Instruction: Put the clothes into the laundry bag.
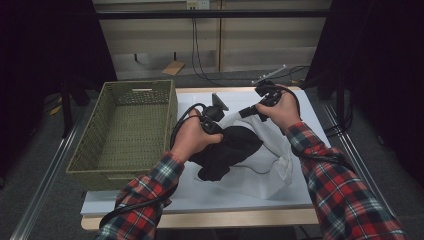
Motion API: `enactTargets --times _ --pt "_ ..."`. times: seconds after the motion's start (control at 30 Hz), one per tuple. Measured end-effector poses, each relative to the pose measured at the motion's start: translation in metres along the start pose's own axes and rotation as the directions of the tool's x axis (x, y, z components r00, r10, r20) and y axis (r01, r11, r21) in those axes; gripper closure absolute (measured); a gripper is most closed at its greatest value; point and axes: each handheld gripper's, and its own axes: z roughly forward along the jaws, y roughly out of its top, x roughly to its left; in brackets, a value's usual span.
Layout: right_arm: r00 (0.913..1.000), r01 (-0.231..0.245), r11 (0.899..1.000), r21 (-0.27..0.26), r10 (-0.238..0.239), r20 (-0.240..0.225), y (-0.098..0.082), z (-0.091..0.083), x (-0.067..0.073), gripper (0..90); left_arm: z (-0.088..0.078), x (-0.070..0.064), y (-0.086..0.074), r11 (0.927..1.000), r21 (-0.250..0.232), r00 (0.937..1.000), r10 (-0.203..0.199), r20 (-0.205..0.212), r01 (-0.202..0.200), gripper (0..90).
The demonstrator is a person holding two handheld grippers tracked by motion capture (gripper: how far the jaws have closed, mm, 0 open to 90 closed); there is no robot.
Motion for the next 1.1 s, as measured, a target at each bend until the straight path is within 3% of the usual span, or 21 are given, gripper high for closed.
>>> enactTargets --times 0.03,0.07,0.1,0.13,0.4,0.63,0.9,1.1 --pt "1.0000 0.001 1.000 -0.003 -0.001 0.000 0.000 0.000 0.000 90.0 0.001 0.001 0.001 1.0000 0.002 1.0000 0.000 0.002 0.000 74.6" --pt "1.0000 -0.001 1.000 0.002 0.001 0.002 0.000 0.000 0.001 90.0 0.004 0.000 0.001 0.9990 -0.022 0.9992 -0.039 0.005 0.039 74.6" --pt "1.0000 0.001 1.000 0.002 -0.001 0.001 0.000 0.000 0.001 90.0 0.003 0.004 0.002 0.9999 0.002 0.9999 -0.014 -0.003 0.014 74.6" --pt "1.0000 0.000 1.000 0.001 0.000 0.002 0.000 0.000 0.002 90.0 0.006 0.005 0.002 0.9994 -0.018 0.9994 -0.031 -0.012 0.031 74.6" --pt "1.0000 0.007 1.000 -0.003 -0.007 -0.003 0.001 -0.002 0.002 90.0 0.014 0.017 0.002 0.9970 -0.033 0.9973 -0.071 -0.016 0.071 74.6" --pt "1.0000 -0.001 1.000 -0.006 0.001 -0.007 0.001 -0.002 0.002 90.0 0.014 0.025 0.002 0.9908 -0.072 0.9915 -0.119 -0.055 0.114 74.6" --pt "0.9999 0.010 1.000 0.004 -0.010 -0.011 0.002 0.000 0.005 90.0 0.017 0.027 0.001 0.9910 -0.066 0.9890 -0.122 -0.084 0.116 74.6" --pt "0.9999 0.006 1.000 -0.003 -0.006 -0.012 0.004 -0.001 0.006 90.0 0.022 0.016 0.002 0.9931 -0.066 0.9948 -0.098 -0.028 0.096 74.6"
